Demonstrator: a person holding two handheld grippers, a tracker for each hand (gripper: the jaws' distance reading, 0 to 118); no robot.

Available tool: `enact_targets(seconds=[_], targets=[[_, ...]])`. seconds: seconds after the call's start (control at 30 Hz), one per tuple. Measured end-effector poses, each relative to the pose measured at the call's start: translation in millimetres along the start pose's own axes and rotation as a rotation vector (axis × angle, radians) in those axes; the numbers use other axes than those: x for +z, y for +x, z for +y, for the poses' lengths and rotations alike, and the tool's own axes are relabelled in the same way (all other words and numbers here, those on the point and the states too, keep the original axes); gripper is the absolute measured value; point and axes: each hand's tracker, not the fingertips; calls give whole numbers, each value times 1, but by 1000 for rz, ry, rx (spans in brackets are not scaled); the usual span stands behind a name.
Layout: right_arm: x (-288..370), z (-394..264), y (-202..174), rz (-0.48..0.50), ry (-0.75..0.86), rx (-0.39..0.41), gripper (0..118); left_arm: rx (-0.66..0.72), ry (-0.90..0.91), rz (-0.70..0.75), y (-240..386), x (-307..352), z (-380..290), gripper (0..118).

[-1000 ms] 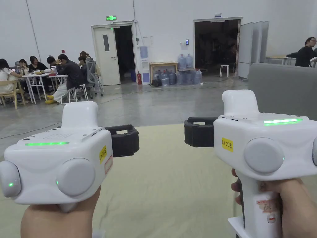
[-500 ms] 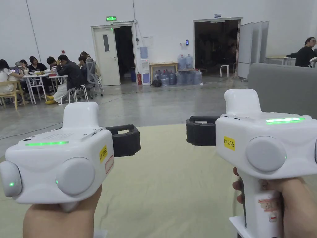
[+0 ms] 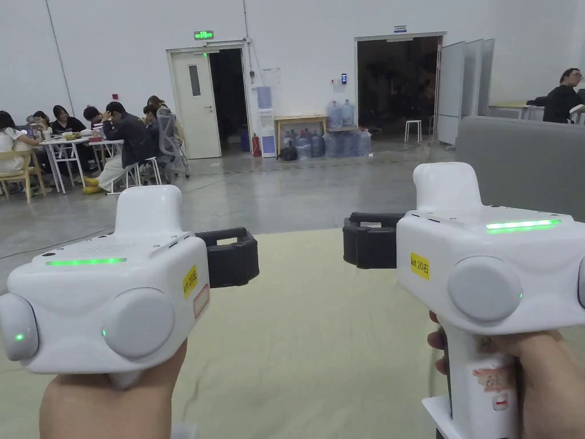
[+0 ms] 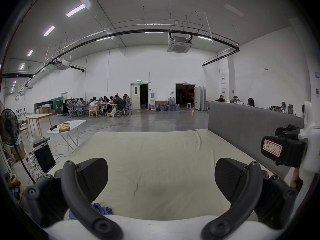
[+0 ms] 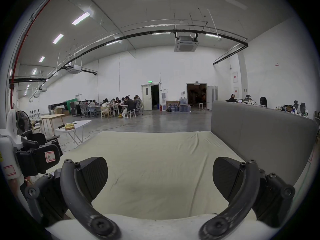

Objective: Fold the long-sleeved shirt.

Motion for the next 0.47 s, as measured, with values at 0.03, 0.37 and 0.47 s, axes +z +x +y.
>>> enact_targets(seconds=[0.03,0.37,0.47], targets=[[0,0,0,1,-4,-2,118,-1,-3,-2,0,0,0,118],[-5,-2,7,4,-42,-47,118,-2,-10,-9,2,-2,-1,118],[-4,-3,7,13,-42,-52,118,-4,-9,-6,2,-3,-1,118]])
